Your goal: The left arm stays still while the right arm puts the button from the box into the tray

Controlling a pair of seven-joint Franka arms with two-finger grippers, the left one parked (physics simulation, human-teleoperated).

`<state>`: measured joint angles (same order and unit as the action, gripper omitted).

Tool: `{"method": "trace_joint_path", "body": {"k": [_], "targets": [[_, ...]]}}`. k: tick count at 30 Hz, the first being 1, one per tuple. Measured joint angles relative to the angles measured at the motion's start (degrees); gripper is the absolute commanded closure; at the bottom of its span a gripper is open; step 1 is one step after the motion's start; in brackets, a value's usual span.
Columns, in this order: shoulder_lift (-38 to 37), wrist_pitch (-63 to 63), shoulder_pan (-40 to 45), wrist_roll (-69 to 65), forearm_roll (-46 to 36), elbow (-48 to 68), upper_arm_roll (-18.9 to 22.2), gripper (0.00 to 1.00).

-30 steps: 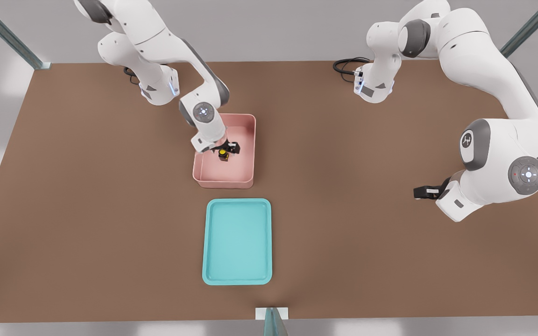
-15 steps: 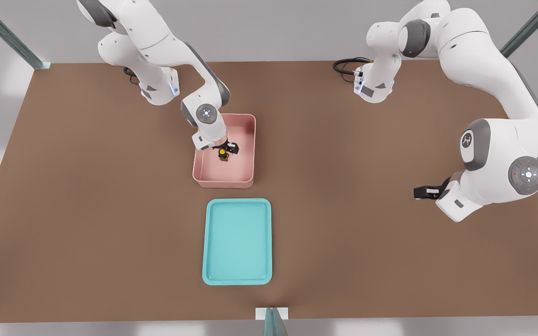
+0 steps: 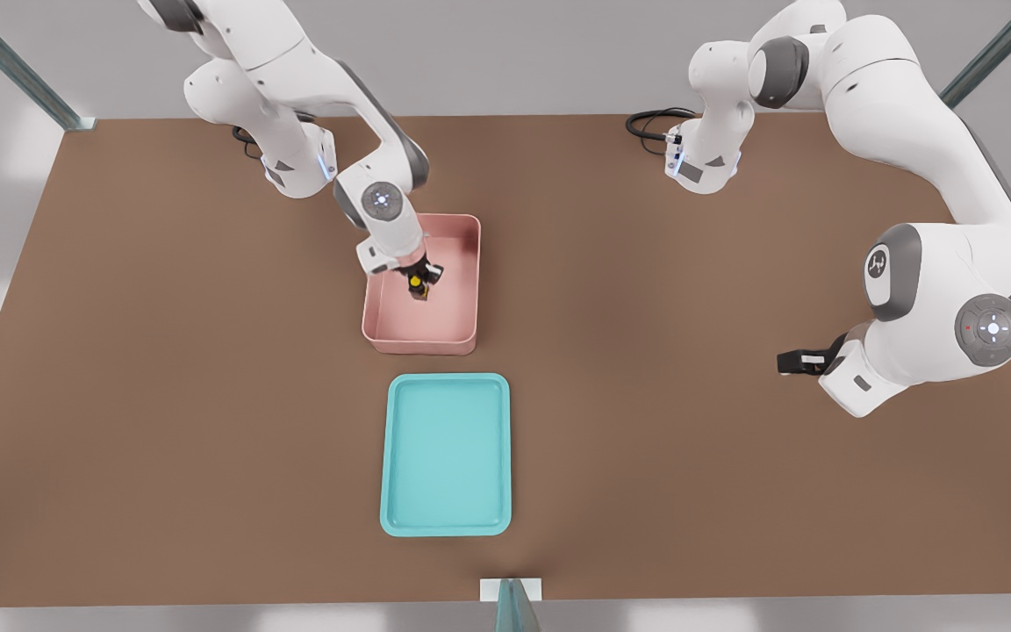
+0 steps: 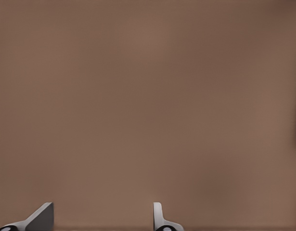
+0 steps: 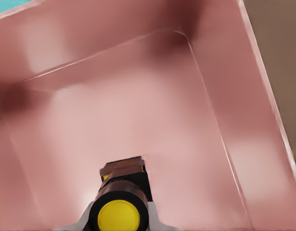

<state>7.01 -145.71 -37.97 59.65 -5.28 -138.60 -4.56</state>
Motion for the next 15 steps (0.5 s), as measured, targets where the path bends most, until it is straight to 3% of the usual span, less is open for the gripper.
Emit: {"method": "trace_joint_path", "body": {"k": [8,15], "targets": [[-3.7,12.7,-0.8,0.5,1.6,14.7,5.6,0.58],[7.7,21.4,5.1,1.0,2.6,33.5,6.5,0.56]]}}
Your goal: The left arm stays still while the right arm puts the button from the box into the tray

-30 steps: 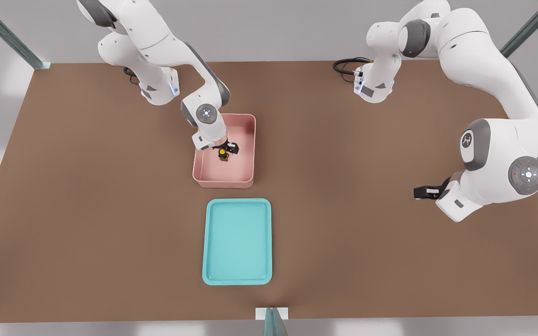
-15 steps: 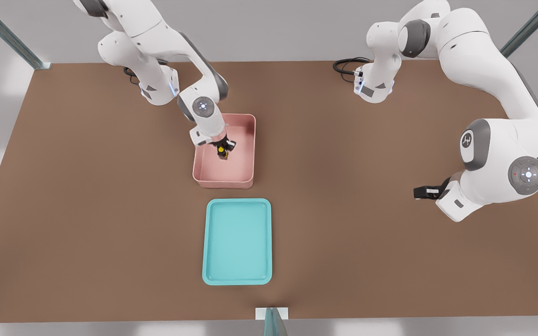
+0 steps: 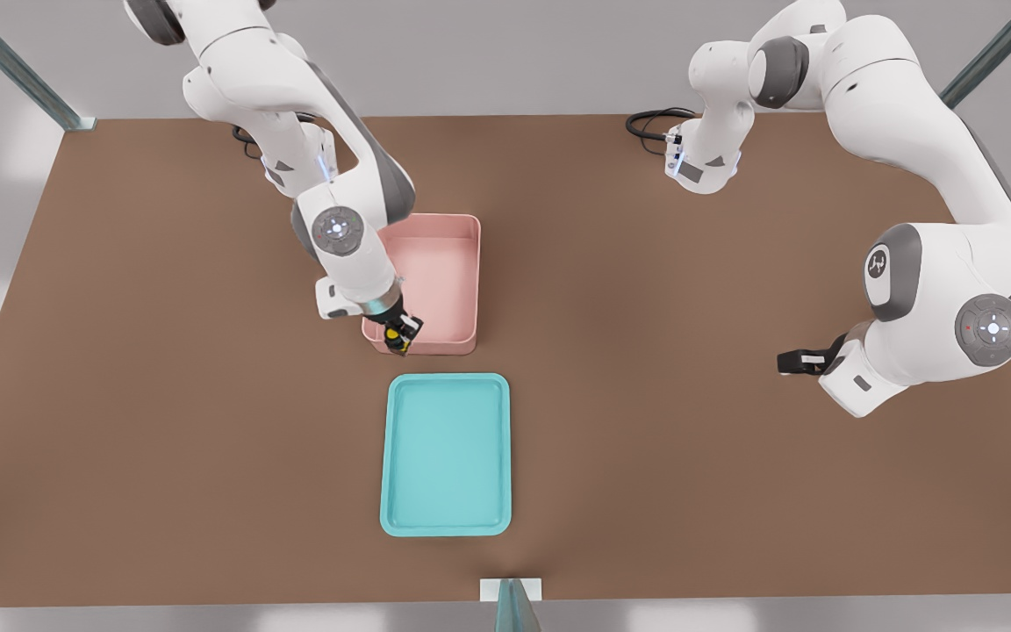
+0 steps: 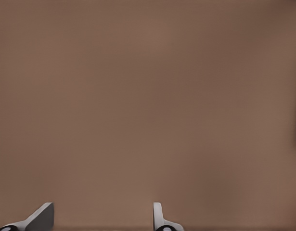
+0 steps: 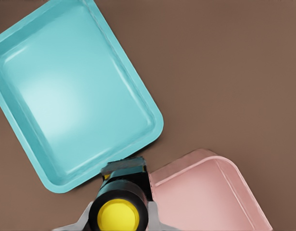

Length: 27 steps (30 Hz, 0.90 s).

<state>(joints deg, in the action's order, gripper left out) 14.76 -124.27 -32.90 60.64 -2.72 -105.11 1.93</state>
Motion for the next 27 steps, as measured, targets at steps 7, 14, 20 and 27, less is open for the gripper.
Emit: {"method": "trace_joint_path", "body": {"k": [7,14,20,27], "targets": [[16.9,5.4,-0.1,1.4,-0.1,22.2,0.0,0.55],[31.6,9.2,0.6,2.8,0.1,40.5,0.6,0.55],[37.4,8.9,0.6,3.8,0.5,41.5,0.2,0.54],[22.5,15.2,8.1,3.1,0.7,41.2,0.4,0.00]]}}
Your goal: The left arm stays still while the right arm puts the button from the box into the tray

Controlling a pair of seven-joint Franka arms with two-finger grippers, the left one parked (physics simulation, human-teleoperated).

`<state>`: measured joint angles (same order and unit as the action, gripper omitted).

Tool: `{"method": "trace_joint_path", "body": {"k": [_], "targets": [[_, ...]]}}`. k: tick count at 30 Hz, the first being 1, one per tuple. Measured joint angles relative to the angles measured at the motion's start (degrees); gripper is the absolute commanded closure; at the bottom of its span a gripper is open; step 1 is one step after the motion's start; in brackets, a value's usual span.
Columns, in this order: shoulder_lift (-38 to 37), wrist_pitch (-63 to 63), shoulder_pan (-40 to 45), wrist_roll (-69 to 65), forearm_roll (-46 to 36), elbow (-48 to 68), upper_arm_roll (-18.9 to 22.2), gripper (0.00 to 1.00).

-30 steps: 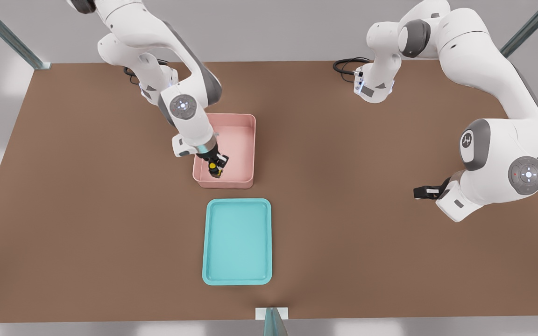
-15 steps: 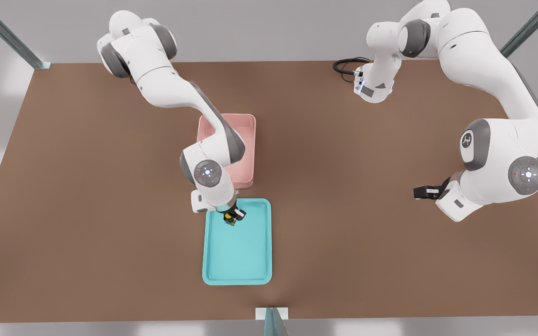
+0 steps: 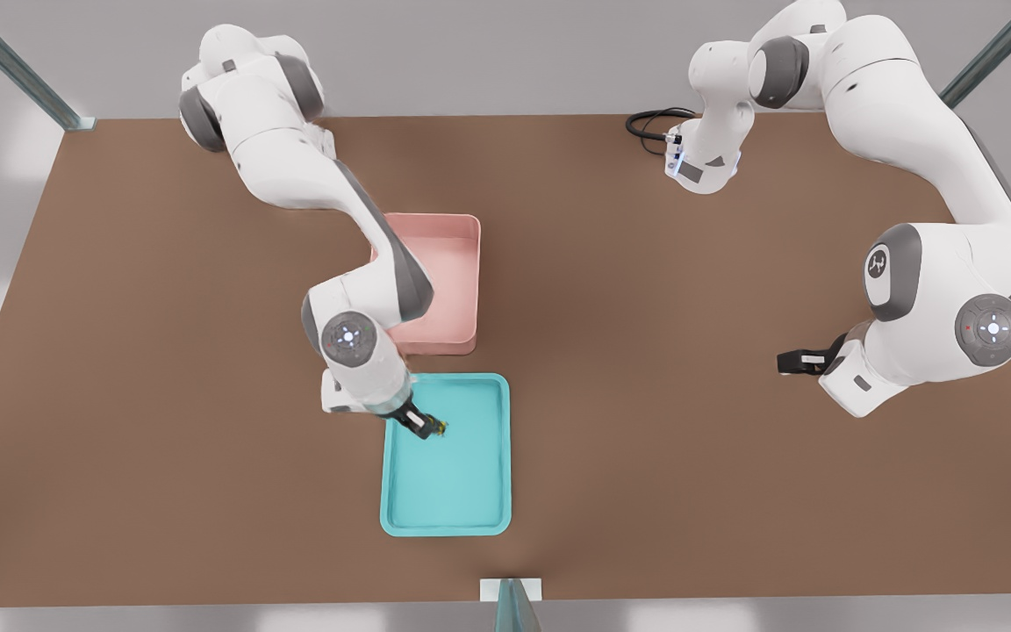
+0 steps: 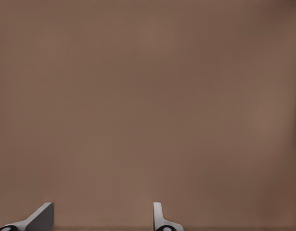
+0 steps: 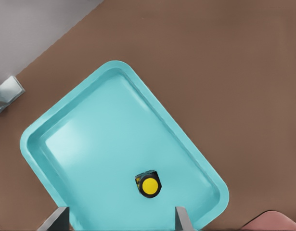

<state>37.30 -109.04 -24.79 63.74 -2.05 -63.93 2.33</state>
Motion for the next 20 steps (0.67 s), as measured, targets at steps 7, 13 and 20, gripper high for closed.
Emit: {"method": "trace_joint_path", "body": {"k": [7,13,20], "targets": [[-26.7,13.4,22.2,-20.2,-1.5,-26.5,8.5,0.00],[-26.9,12.7,18.2,-33.7,-1.6,-28.6,7.9,0.00],[-25.9,12.8,17.6,-44.7,-1.7,-28.4,7.9,0.00]]}}
